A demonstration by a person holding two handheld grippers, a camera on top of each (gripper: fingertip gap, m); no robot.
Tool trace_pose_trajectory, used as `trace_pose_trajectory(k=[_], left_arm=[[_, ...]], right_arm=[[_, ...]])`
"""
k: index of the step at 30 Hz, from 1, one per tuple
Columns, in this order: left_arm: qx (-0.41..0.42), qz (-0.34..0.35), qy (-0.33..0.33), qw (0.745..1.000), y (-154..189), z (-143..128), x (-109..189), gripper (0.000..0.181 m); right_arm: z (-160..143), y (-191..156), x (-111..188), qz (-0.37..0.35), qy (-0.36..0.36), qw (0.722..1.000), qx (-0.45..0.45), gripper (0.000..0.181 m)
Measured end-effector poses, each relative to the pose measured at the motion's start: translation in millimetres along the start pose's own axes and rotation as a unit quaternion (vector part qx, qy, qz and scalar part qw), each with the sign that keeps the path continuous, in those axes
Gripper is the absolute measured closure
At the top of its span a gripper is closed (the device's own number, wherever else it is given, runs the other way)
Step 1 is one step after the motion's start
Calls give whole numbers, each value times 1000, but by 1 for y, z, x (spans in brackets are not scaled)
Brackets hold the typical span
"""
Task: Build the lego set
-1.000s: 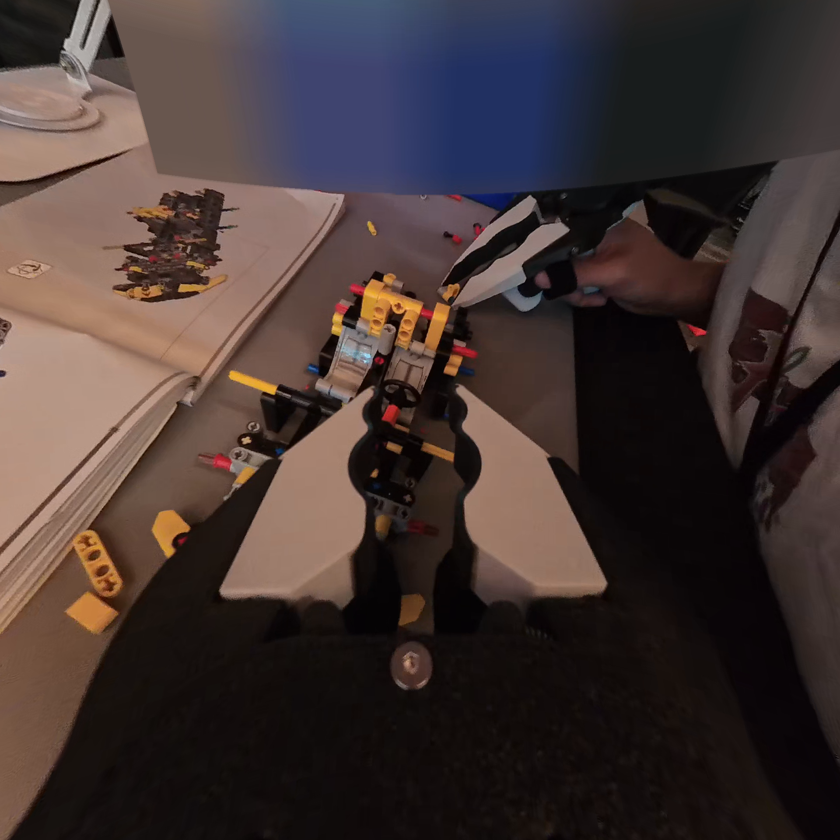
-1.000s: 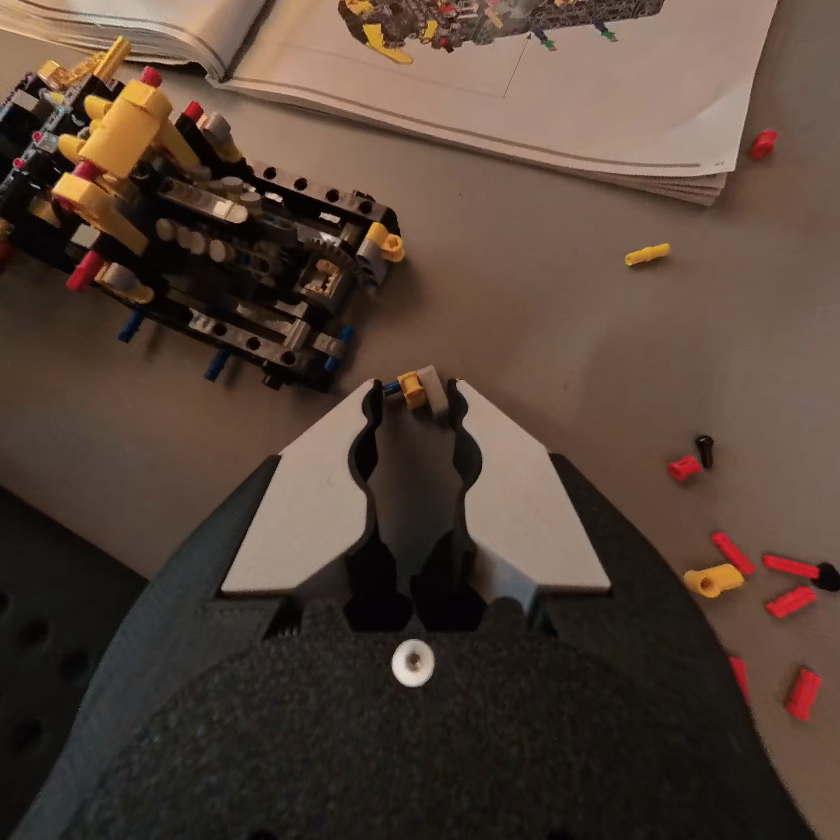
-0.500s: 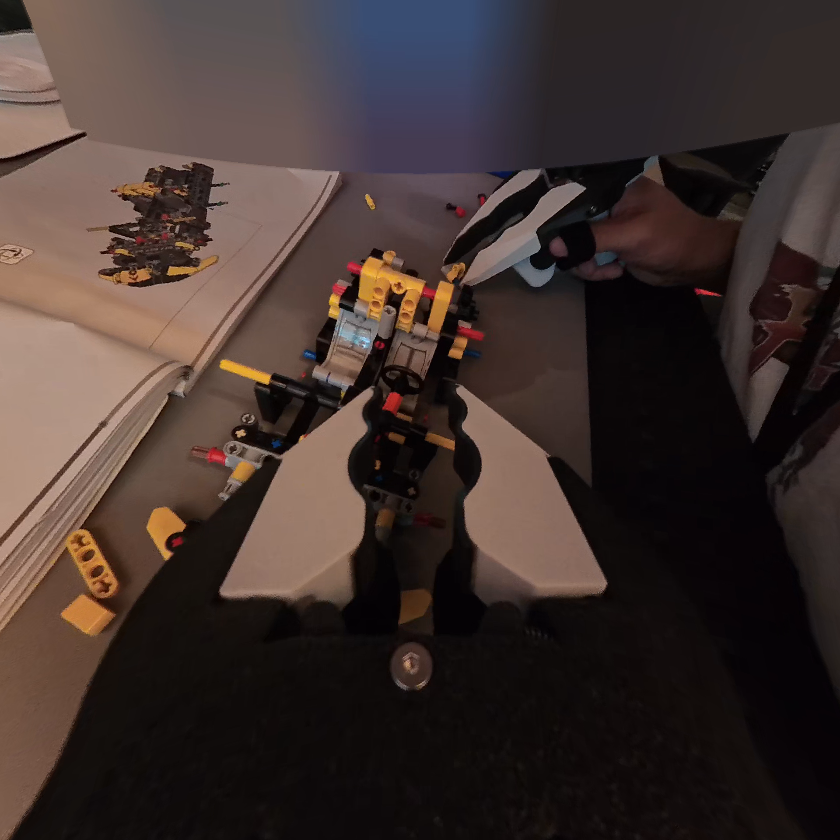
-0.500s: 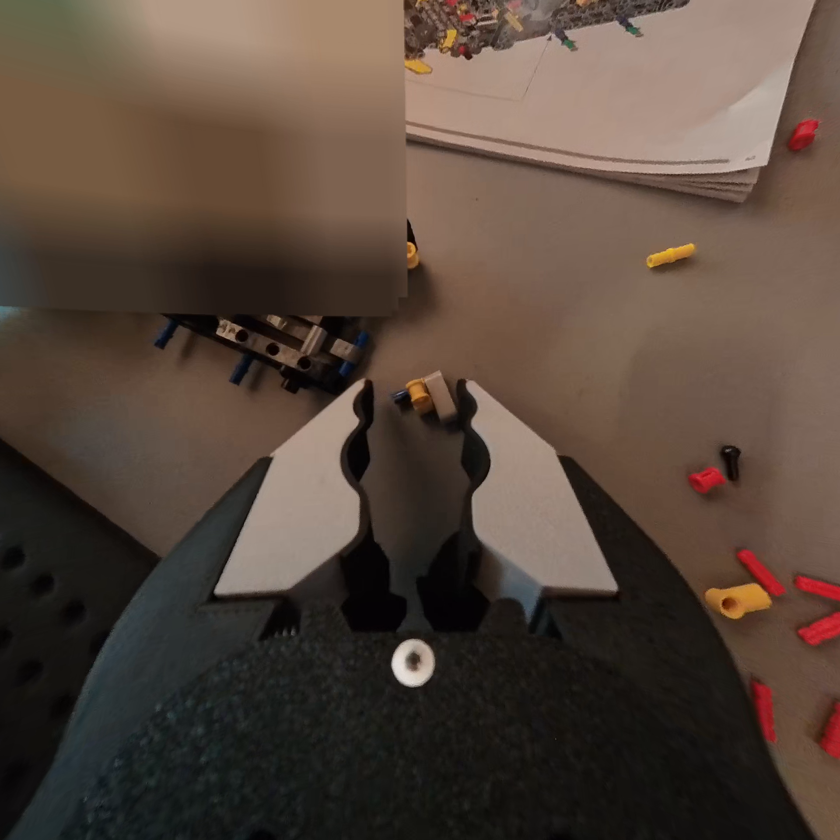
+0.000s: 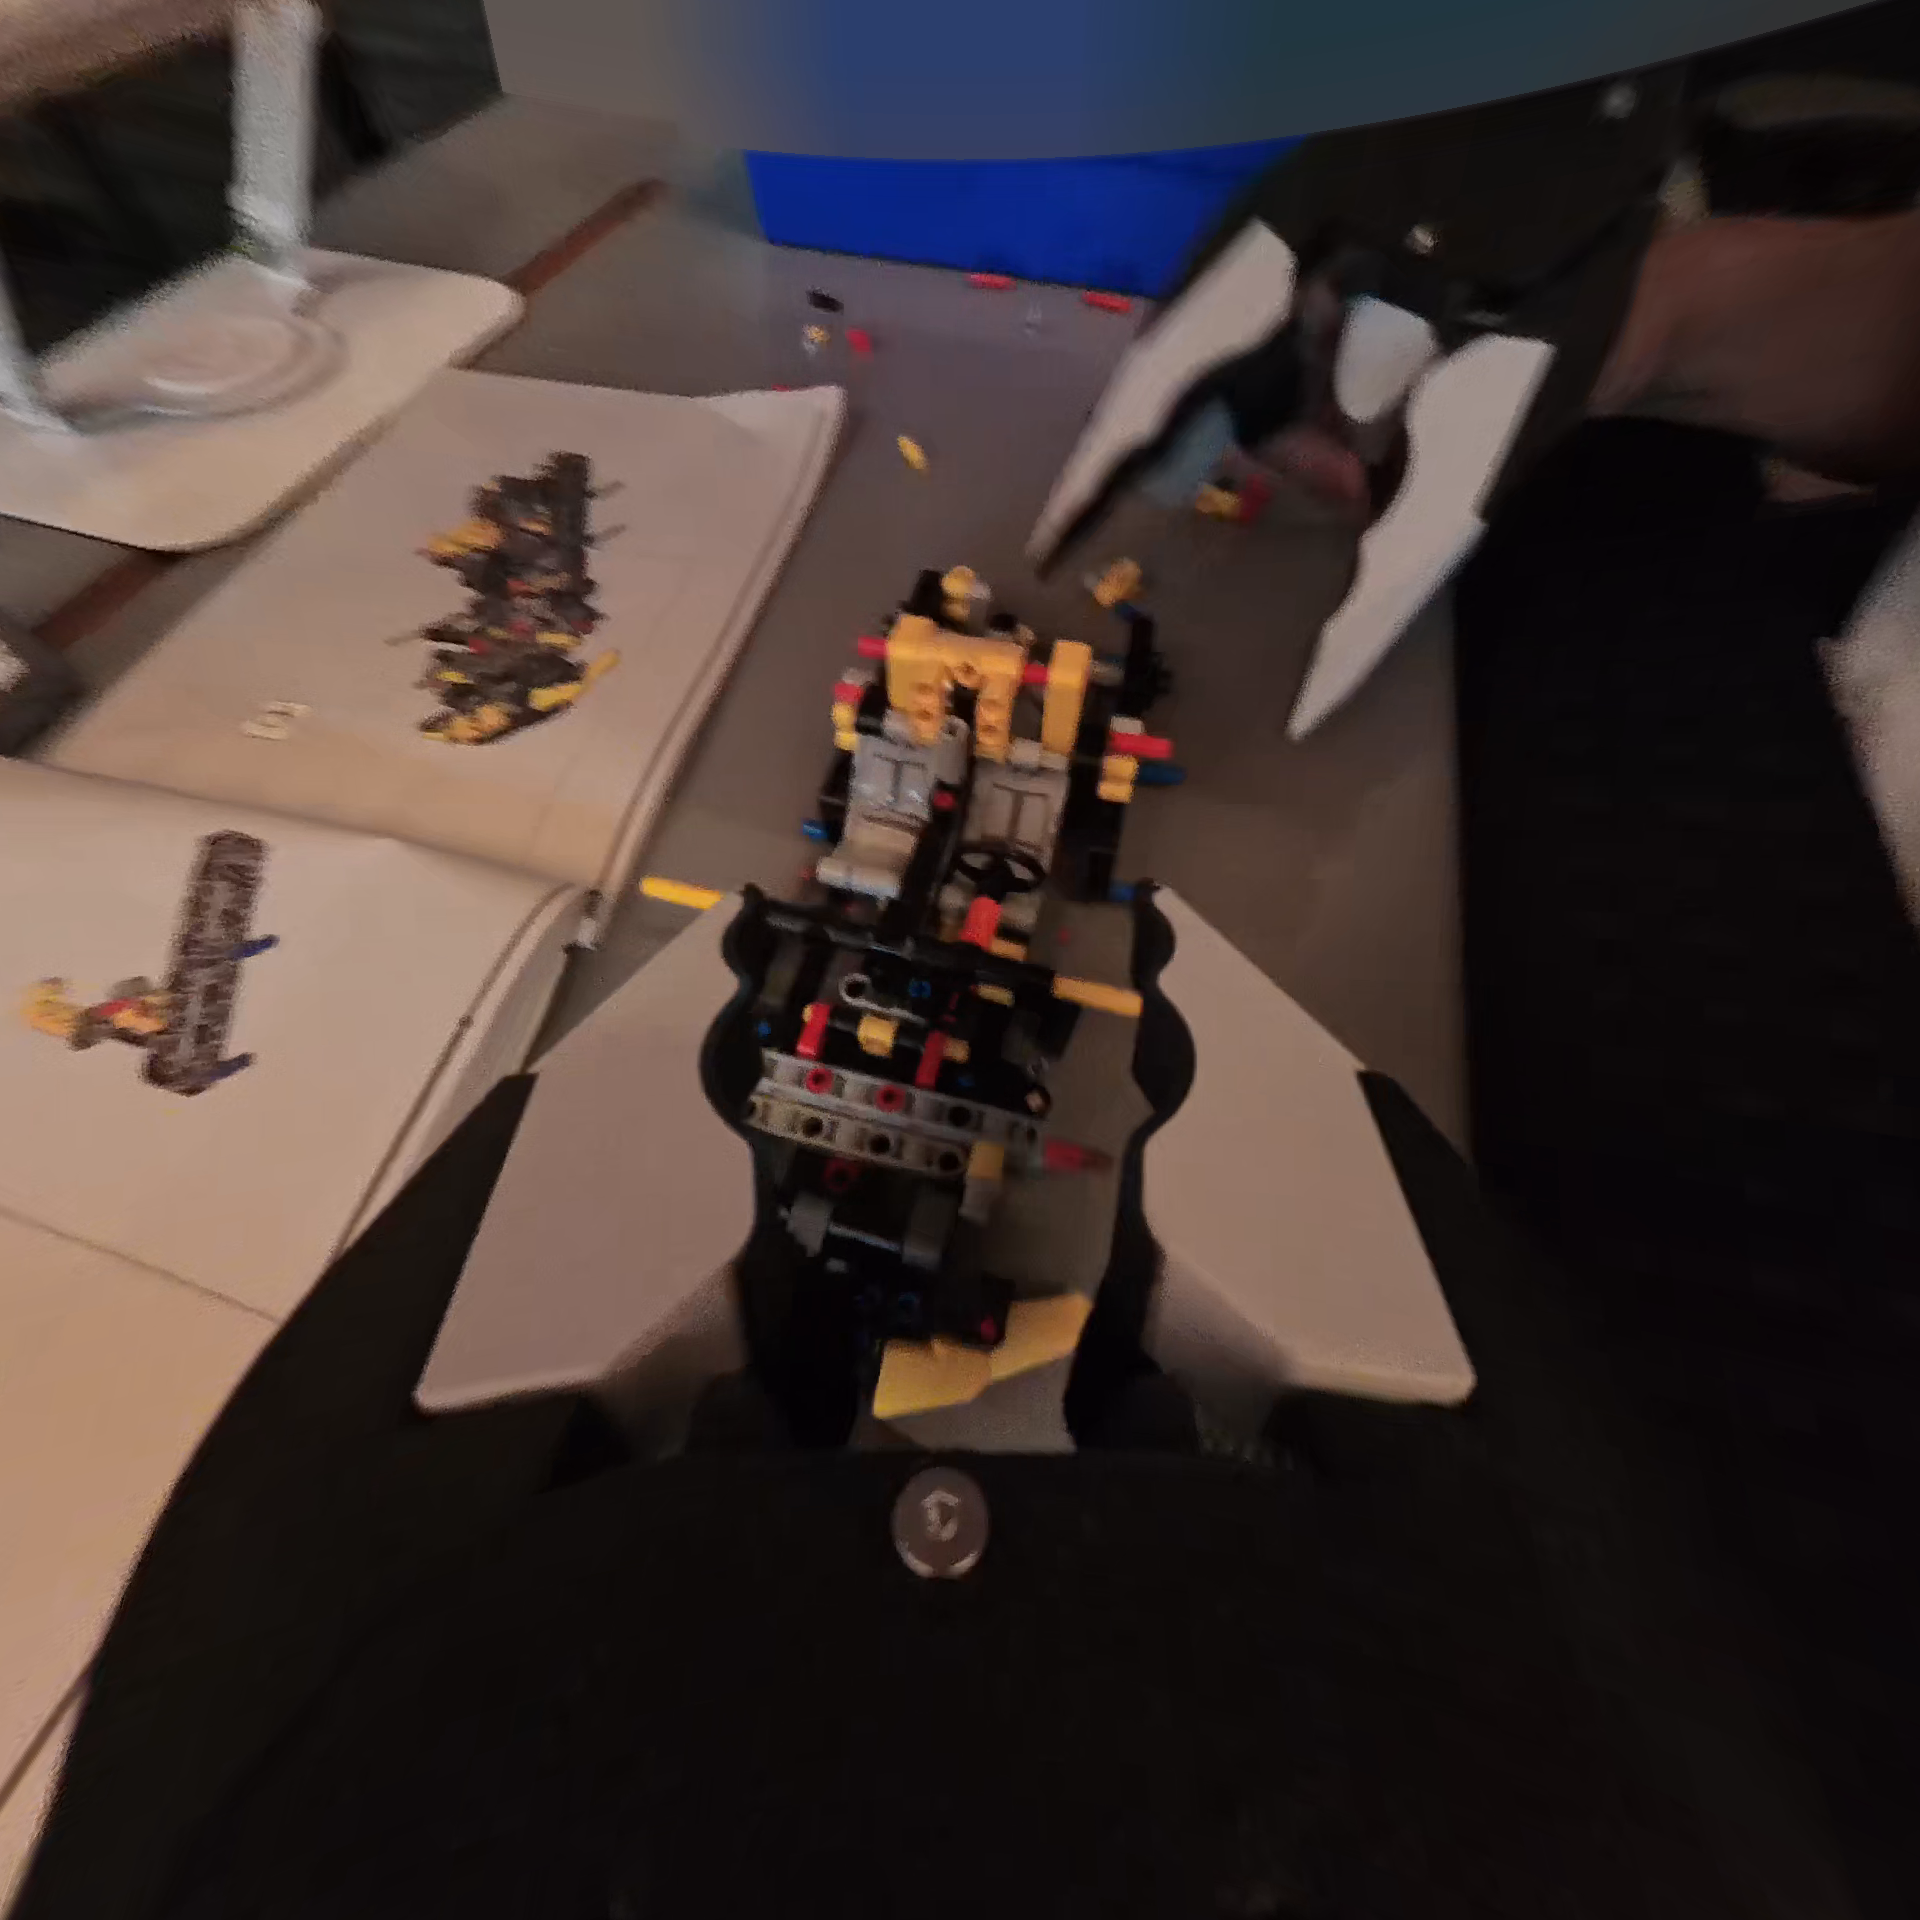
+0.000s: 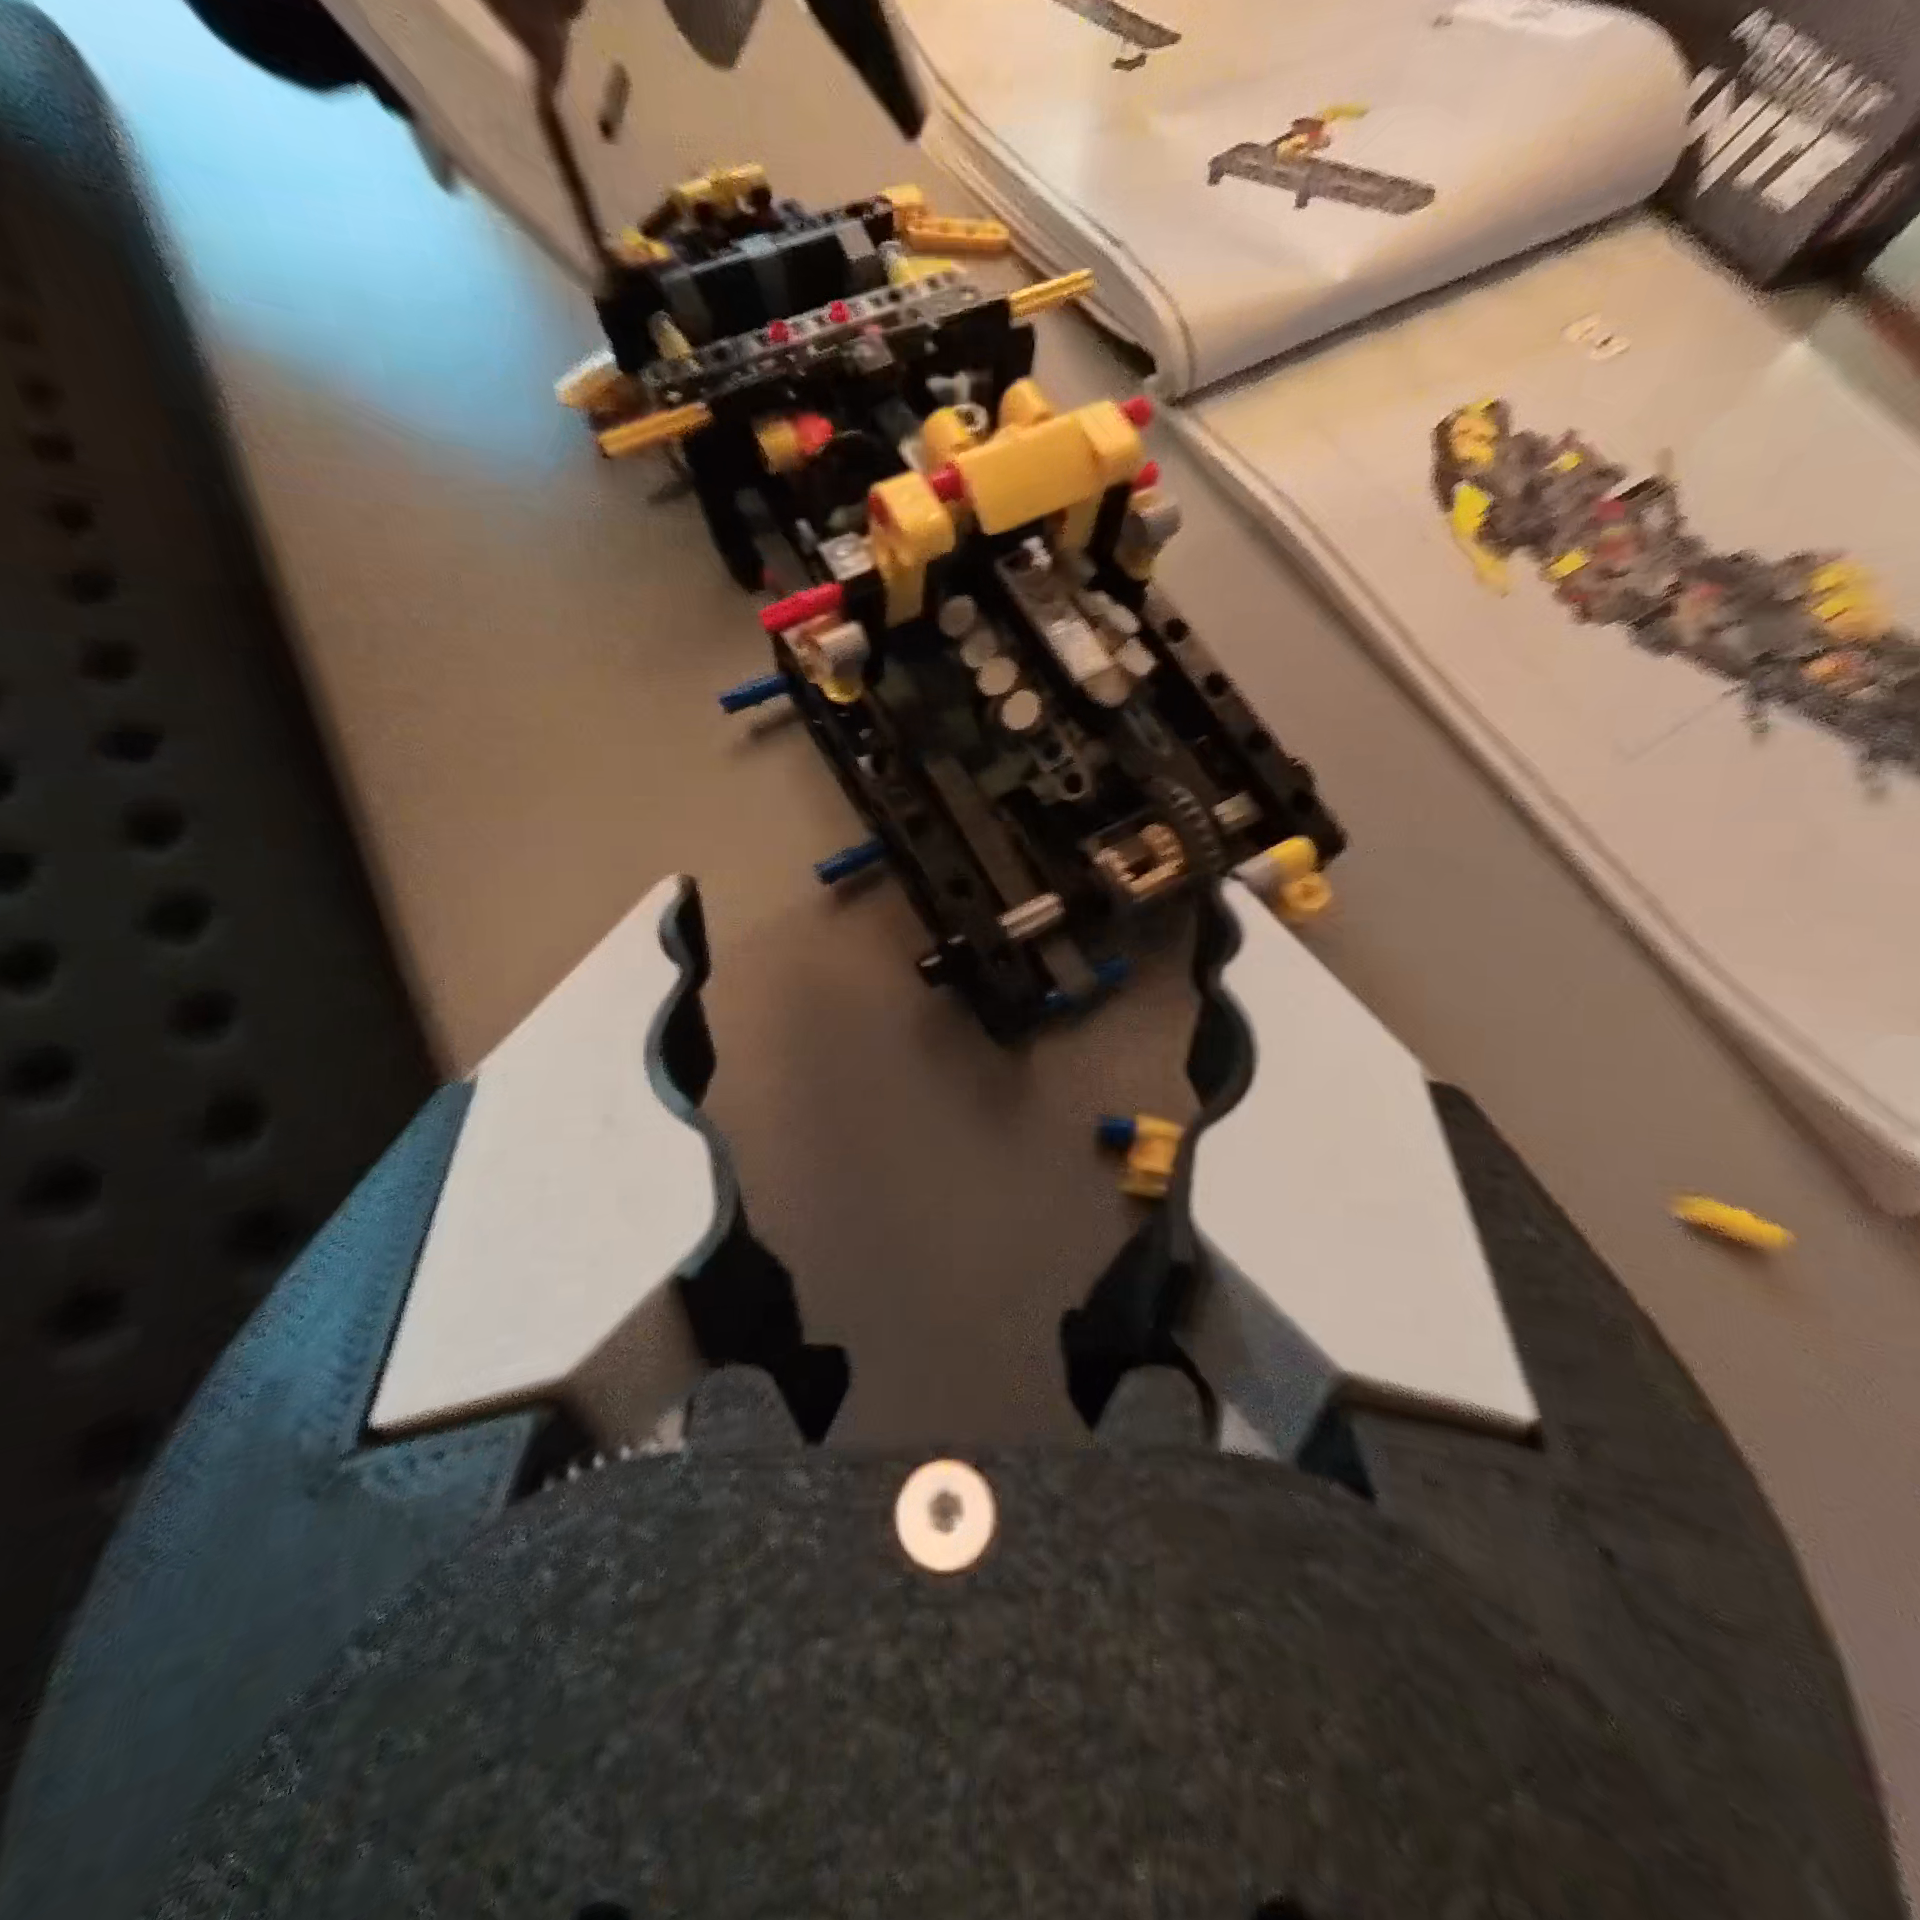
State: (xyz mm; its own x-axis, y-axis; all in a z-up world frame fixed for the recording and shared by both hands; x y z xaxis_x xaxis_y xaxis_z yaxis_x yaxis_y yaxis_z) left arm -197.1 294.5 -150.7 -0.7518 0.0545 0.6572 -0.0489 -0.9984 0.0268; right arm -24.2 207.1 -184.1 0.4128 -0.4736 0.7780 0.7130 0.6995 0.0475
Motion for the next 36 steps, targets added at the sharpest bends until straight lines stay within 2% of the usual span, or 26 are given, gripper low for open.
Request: trace_pose_trajectory(k=[2,5,8,10,13,15,16,26,36], left_arm=[[10,-26,-25,999,-12,-13,1,95],[40,-66,-48,996,-28,-33,-8,87],[53,-99,-75,991,-25,-46,-17,84],[33,-87,-86,992,-21,-47,-17,81],[21,-65,-103,992,-19,-49,-23,80],[8,-46,-111,993,-19,-50,-24,81],[5,-41,-112,993,-18,-50,-25,81],[0,-39,-110,993,-15,-50,-25,81],[0,-43,-109,993,-15,-51,-24,82]], right_arm=[[9,8,4,-27,3,999,25,86],[26,18,-7,-31,5,999,41,78],[35,19,-33,-24,-59,994,90,56],[38,18,-47,-51,-100,985,127,52],[48,10,-54,-19,-84,988,130,67],[46,10,-57,-12,-88,987,135,85],[45,9,-58,-5,-86,988,132,87],[45,8,-58,-11,-61,986,152,93],[44,11,-55,18,-66,983,171,93]])
Point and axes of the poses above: each gripper's, where its closed fingertips meet, x back along the fingers, z out of its top, y = z × x across the jaws, the point moved 5 cm from there along x, back along the fingers, and after that the axes turned 13 degrees about -y, right-handed, at the moved point
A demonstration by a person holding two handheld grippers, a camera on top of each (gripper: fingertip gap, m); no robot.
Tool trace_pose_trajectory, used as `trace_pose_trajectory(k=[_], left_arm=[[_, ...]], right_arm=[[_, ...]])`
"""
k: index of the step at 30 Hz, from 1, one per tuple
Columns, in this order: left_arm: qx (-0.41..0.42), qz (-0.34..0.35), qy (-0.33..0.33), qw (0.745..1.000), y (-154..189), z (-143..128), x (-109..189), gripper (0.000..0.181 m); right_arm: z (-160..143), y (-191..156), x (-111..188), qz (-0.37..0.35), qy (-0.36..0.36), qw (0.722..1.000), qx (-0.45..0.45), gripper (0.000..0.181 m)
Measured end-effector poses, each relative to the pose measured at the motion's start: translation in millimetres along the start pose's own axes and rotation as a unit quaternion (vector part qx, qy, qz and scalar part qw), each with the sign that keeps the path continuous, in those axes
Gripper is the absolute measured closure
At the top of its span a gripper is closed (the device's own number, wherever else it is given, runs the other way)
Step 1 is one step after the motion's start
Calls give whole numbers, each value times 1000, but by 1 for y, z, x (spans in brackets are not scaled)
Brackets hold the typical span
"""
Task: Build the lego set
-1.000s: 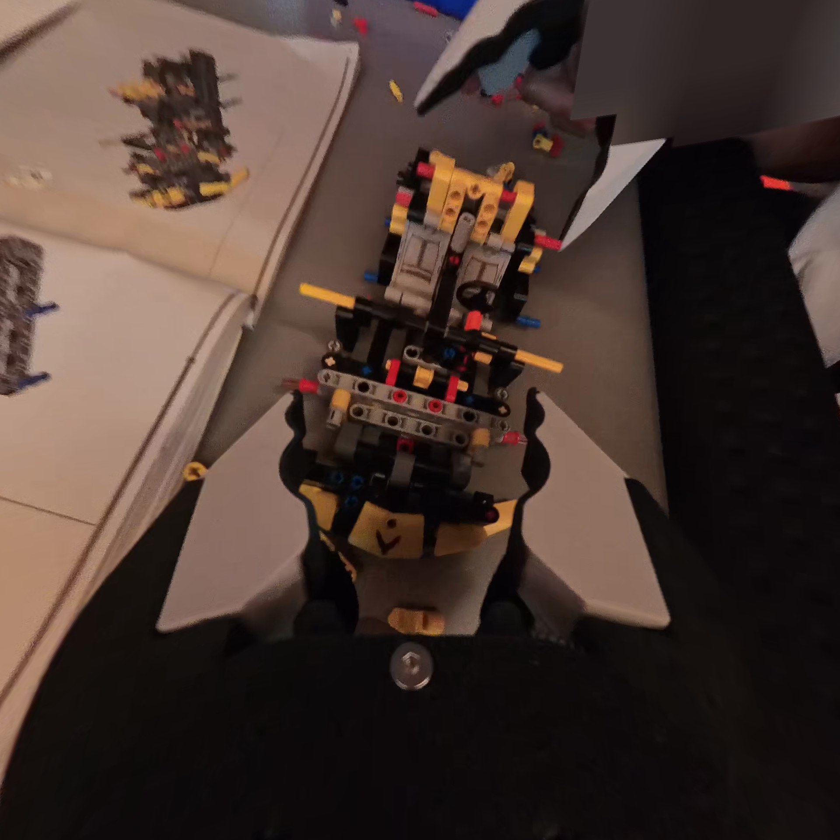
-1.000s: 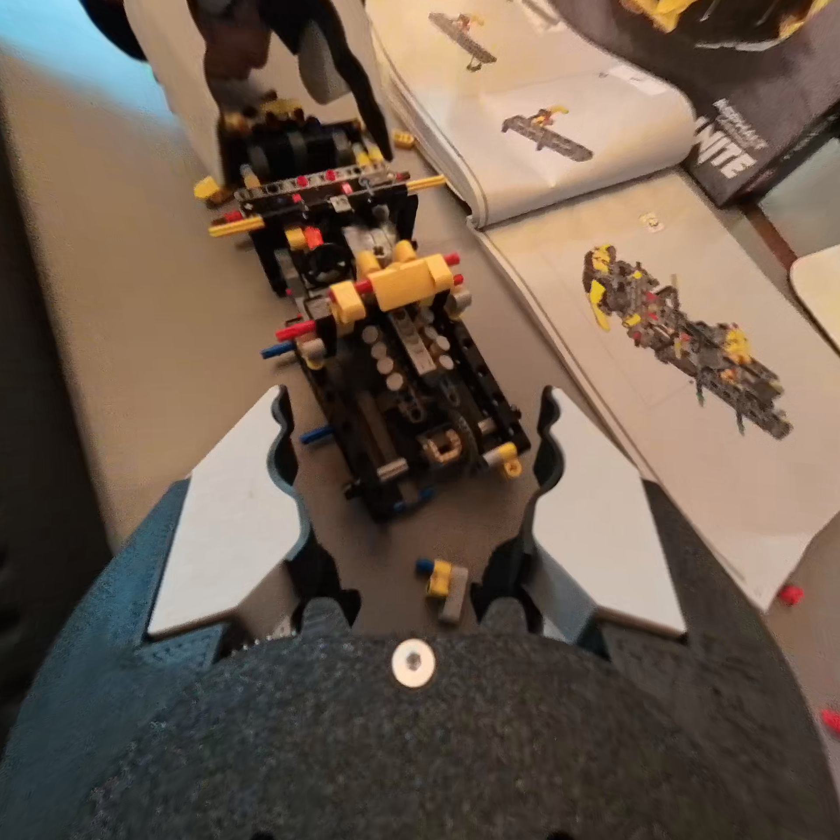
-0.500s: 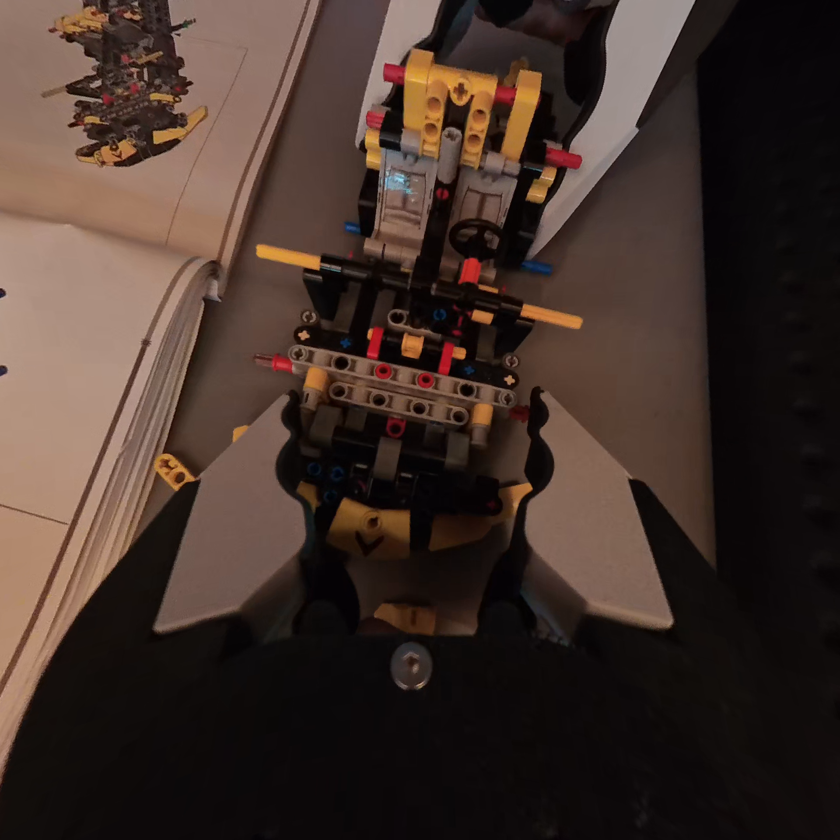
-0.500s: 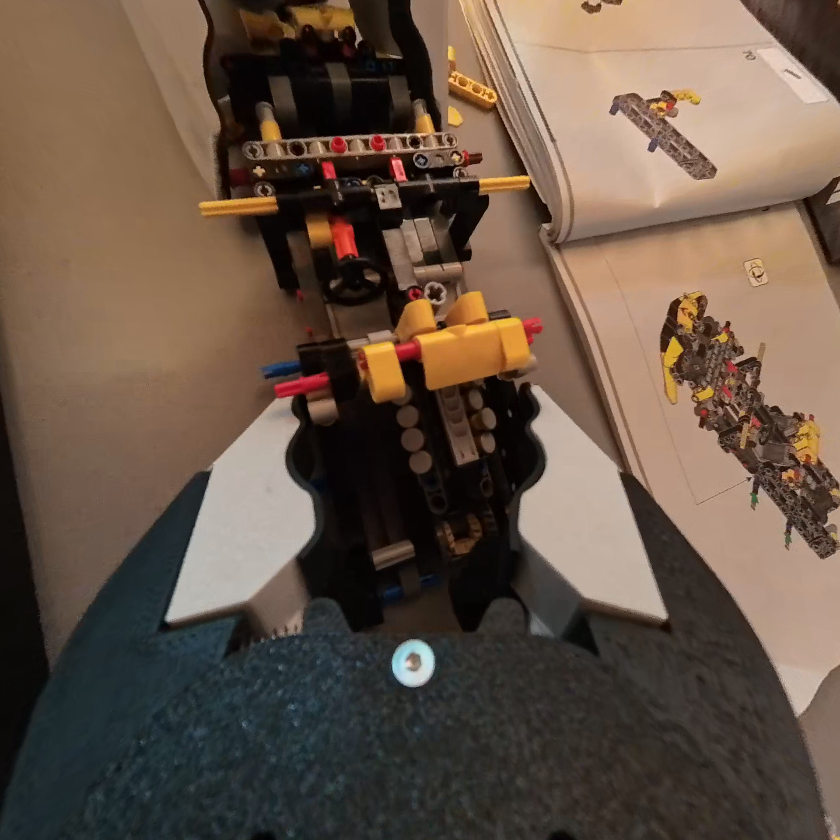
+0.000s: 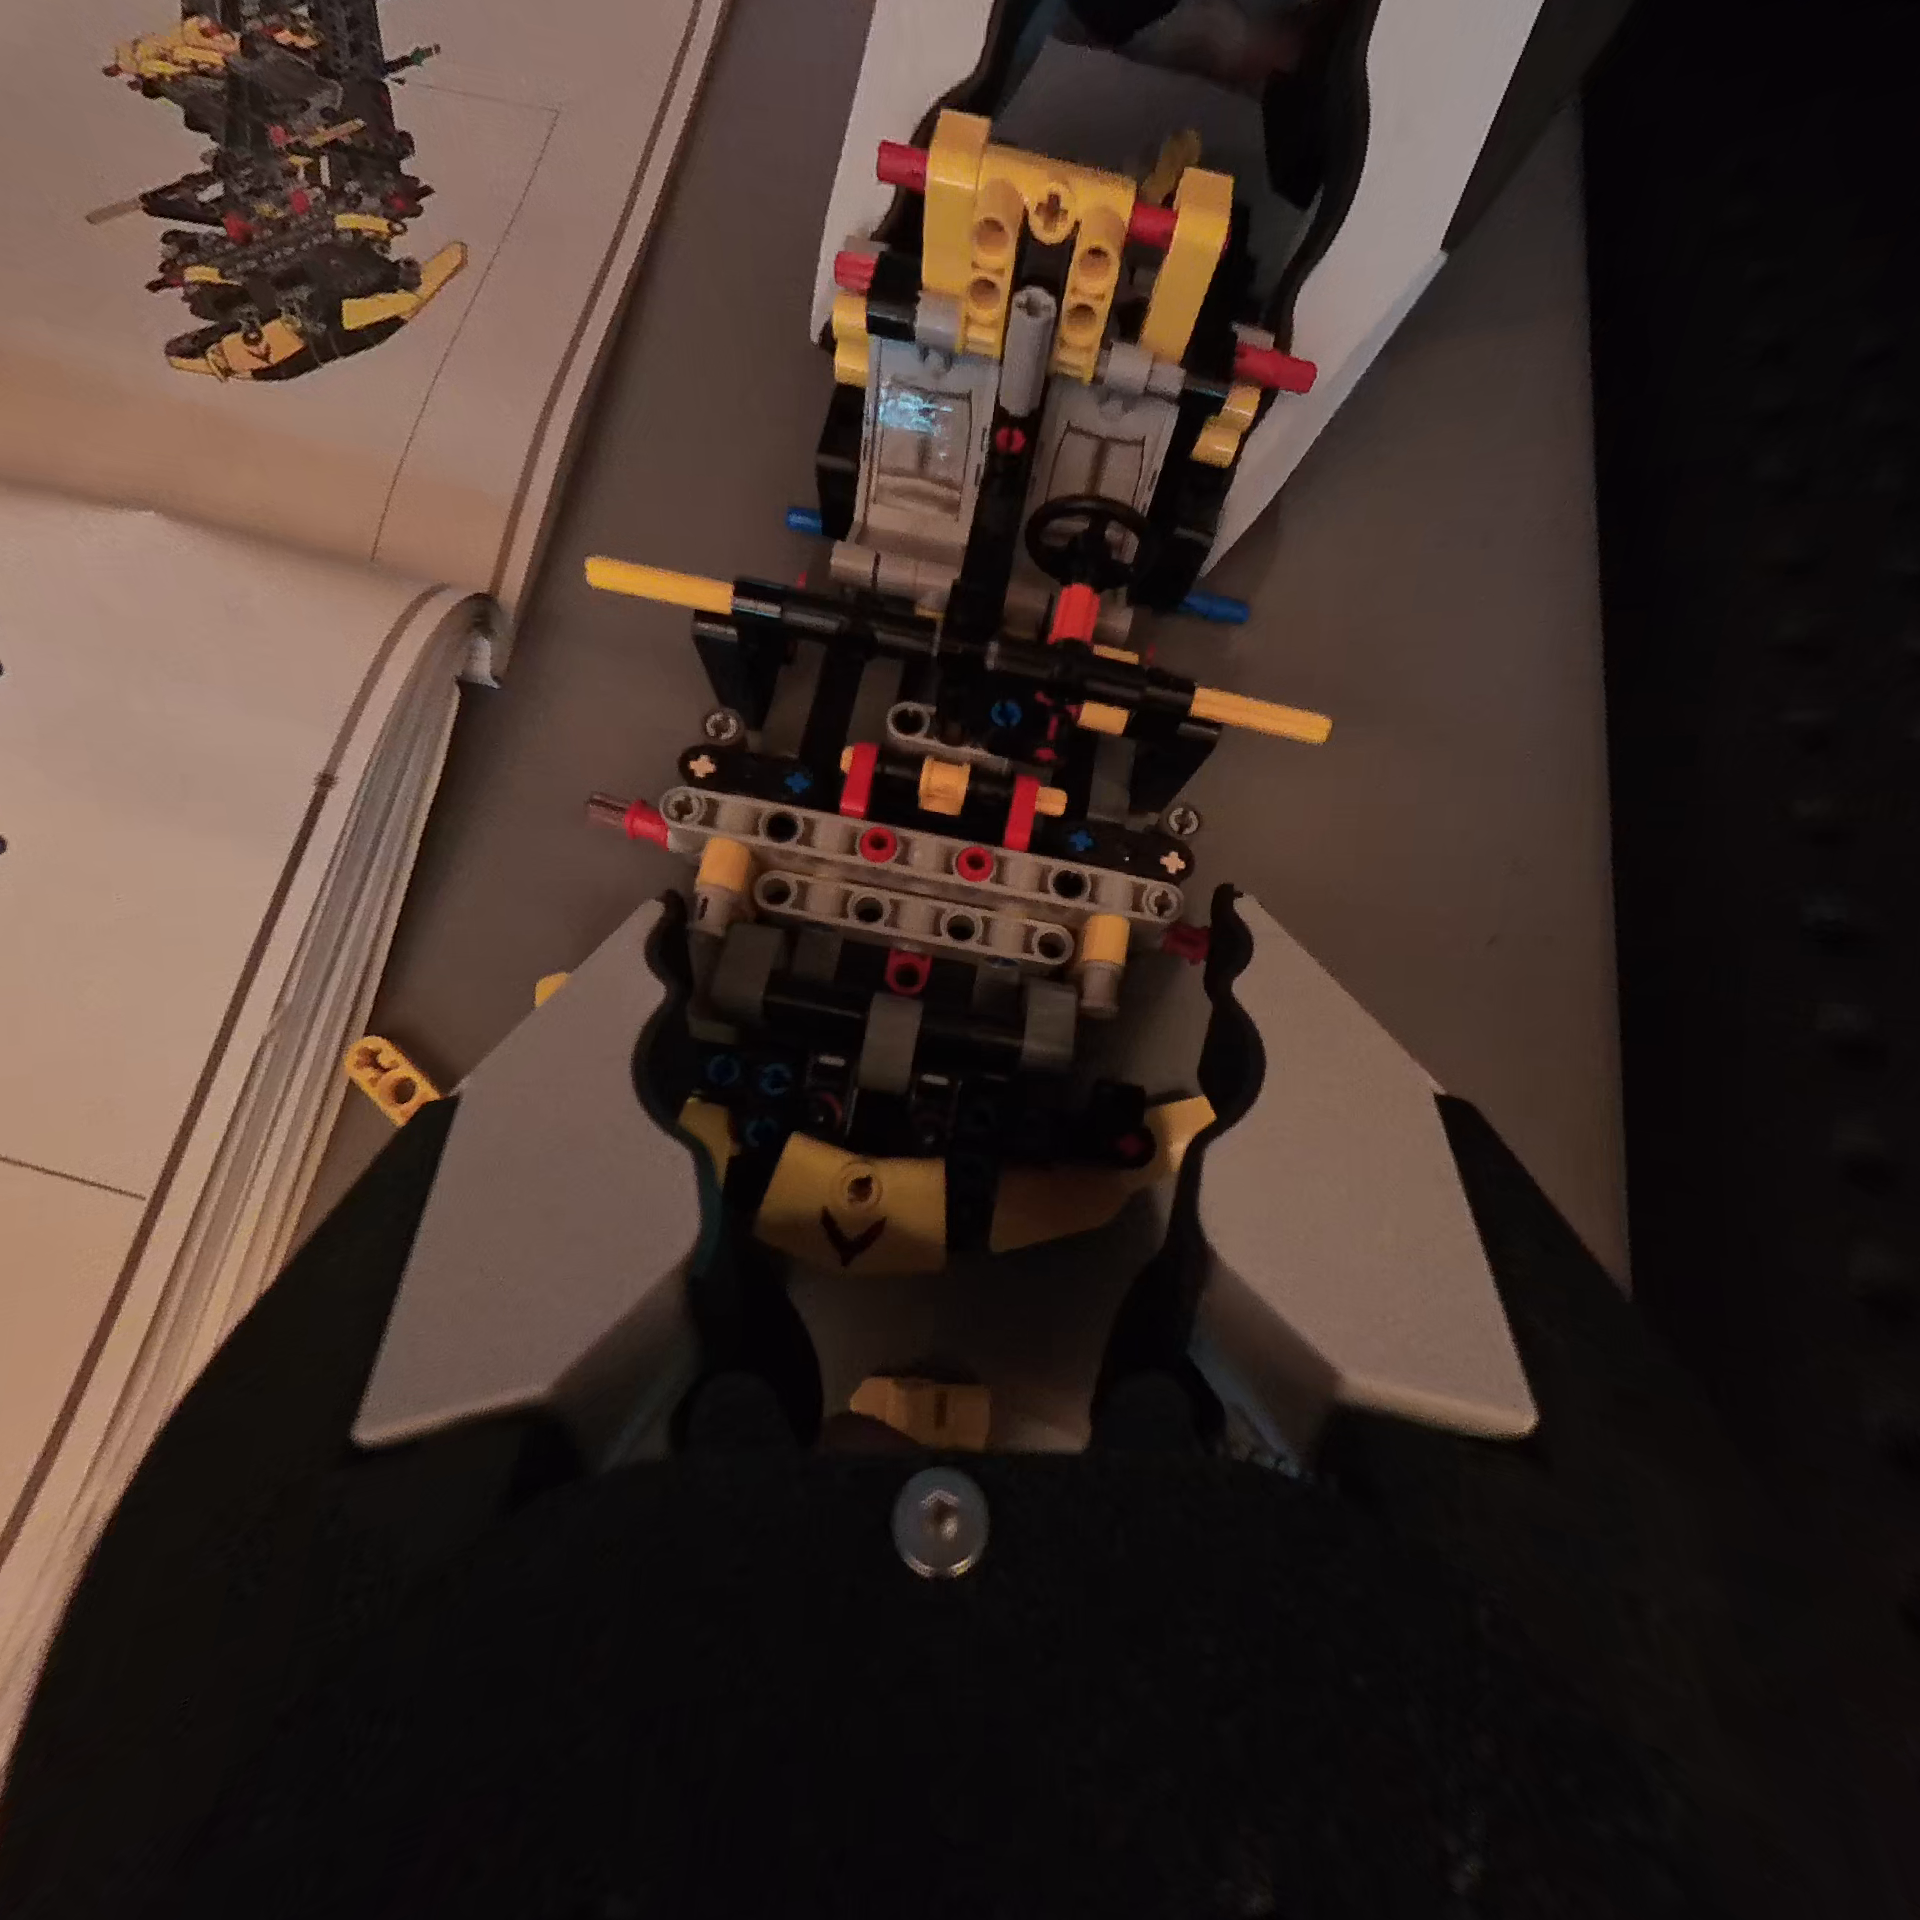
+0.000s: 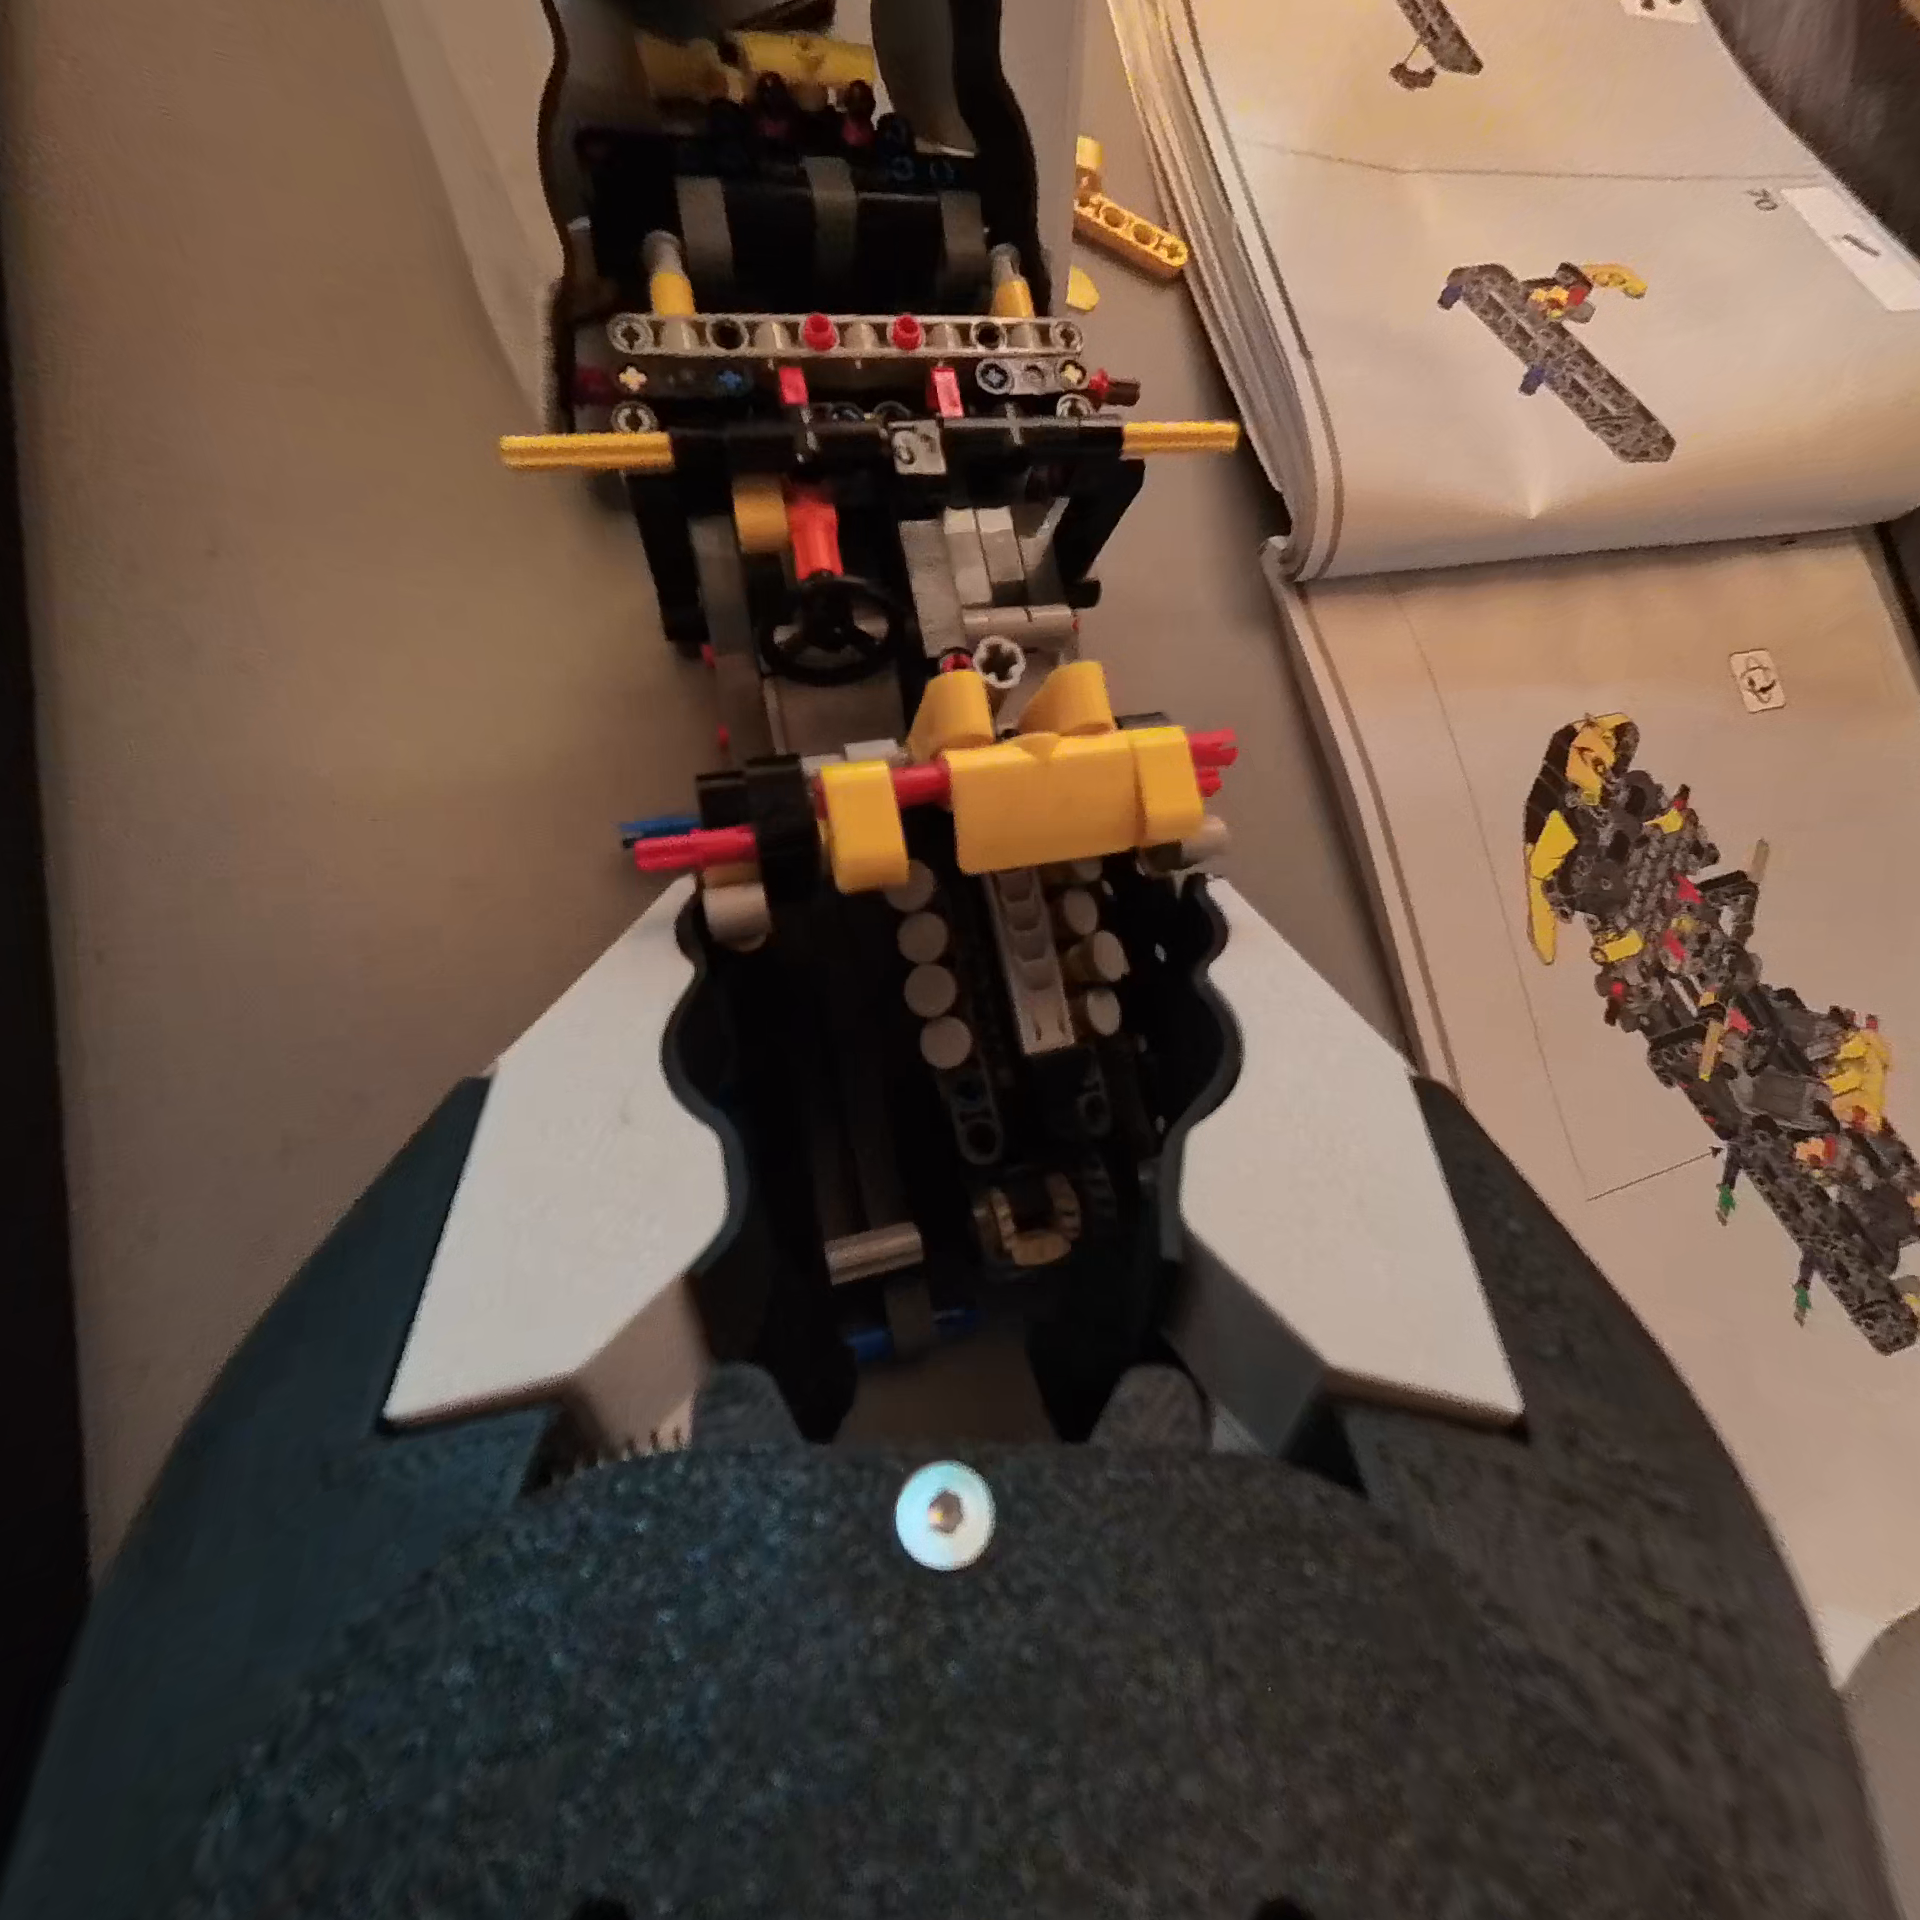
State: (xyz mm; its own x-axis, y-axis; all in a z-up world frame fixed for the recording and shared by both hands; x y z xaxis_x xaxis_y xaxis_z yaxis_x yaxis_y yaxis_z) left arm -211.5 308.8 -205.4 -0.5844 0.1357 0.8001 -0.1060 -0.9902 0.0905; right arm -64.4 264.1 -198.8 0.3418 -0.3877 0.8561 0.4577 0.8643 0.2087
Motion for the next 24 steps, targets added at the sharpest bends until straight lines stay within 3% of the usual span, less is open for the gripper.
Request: trace_pose_trajectory(k=[4,12,18,24], left_arm=[[1,0,0,1000,0,0,0,82],[-5,9,-1,1000,1,1,-1,82],[-3,7,-1,1000,1,1,-1,82],[-8,2,-2,1000,2,1,-1,82]], right_arm=[[1,3,1,27,-8,1000,5,94],[0,4,1,3,-17,999,37,98],[0,4,1,11,0,1000,7,95],[-6,1,7,34,-13,999,36,92]])
Point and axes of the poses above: each gripper's, where its closed fingertips meet, x back along the fingers, z out of its top, y = z × x across the jaws, the point moved 5 cm from there along x, back along the fingers, and after that the axes turned 13 degrees about -y, right-handed, at the moved point
